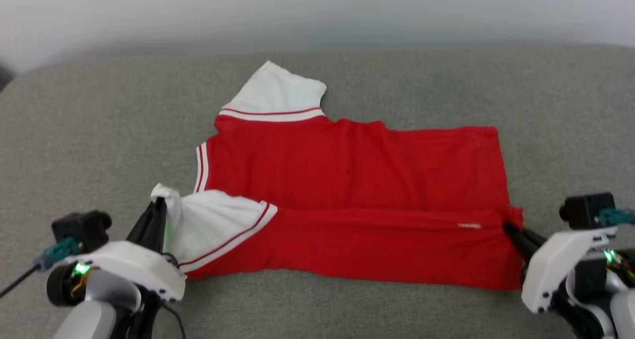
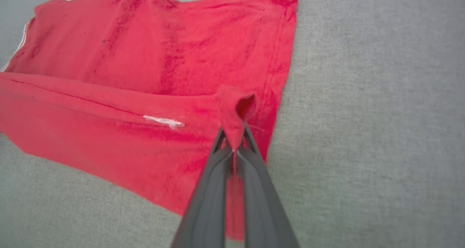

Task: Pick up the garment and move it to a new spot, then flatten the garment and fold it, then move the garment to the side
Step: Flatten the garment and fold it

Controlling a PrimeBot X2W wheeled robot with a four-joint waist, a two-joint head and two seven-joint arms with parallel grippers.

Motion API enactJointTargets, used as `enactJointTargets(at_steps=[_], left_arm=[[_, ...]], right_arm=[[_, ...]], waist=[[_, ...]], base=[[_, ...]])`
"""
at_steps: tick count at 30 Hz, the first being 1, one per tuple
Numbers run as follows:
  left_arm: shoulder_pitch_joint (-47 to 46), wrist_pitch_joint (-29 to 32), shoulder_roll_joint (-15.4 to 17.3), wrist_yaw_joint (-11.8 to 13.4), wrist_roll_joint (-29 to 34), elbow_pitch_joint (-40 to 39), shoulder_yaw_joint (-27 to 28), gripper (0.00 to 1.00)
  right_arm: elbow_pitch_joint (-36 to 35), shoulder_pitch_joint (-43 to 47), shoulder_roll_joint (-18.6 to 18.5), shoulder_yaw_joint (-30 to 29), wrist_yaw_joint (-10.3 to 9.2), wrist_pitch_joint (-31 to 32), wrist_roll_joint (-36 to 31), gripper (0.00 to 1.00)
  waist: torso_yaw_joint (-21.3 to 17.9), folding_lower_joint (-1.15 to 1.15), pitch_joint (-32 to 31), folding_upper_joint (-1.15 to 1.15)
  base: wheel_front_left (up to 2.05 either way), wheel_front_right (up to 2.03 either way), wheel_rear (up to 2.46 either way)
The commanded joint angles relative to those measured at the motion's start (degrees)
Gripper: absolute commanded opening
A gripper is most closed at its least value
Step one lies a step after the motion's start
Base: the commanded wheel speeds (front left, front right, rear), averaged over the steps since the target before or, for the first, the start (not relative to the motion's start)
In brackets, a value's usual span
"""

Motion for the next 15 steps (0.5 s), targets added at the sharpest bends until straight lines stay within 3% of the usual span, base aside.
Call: enactJointTargets(at_steps=[1,9,10,11,12,13,14,15], left_arm=[[-2.2,-0.2,-0.4,-0.8,0.2,1.8,-0.4,0.00],[-8.4,0.9,-2.0,-4.8,-0.7,11.8,-2.6,0.00],[-8.8,1.1,-2.2,-5.2,-0.8,12.9,-2.9,0.00],[-9.2,1.5,-2.3,-5.8,-1.2,14.1,-3.2,0.04],[-9.6,1.7,-2.6,-6.3,-1.5,15.1,-3.4,0.36],[-10.0,1.8,-2.8,-6.5,-1.5,16.2,-3.7,0.54],[-10.3,1.6,-3.1,-6.7,-1.5,17.1,-3.8,1.00],[-10.5,1.1,-3.5,-7.0,-1.6,17.8,-3.8,1.00]], right_arm=[[1.6,-2.6,-0.5,0.7,-0.06,-0.8,-0.4,0.00],[11.8,-12.0,-1.3,6.7,-0.05,-4.6,0.4,0.00],[13.1,-12.7,-1.4,7.3,-0.05,-5.3,0.5,0.07],[14.3,-13.4,-1.5,7.9,-0.05,-5.9,0.6,0.29],[15.5,-13.8,-1.6,8.4,-0.06,-6.6,0.8,0.57],[16.5,-13.9,-1.5,9.1,-0.05,-7.3,1.2,1.00],[17.5,-14.0,-1.6,9.5,-0.05,-8.2,1.4,1.00],[18.0,-14.0,-1.9,10.1,-0.05,-9.3,1.6,1.00]], waist=[[-0.4,-0.01,3.3,0.00],[-1.4,-0.01,7.0,0.00],[-1.4,-0.01,7.1,0.00],[-1.3,-0.01,7.1,0.00],[-1.3,-0.01,7.0,0.00],[-1.2,-0.01,6.8,0.00],[-1.1,-0.01,6.6,0.00],[-1.0,-0.01,6.1,0.00]], base=[[0.00,0.00,0.00],[0.00,0.00,0.00],[0.00,0.00,0.00],[0.00,0.00,0.00],[0.00,0.00,0.00],[0.00,0.00,0.00],[0.00,0.00,0.00],[0.00,0.00,0.00]])
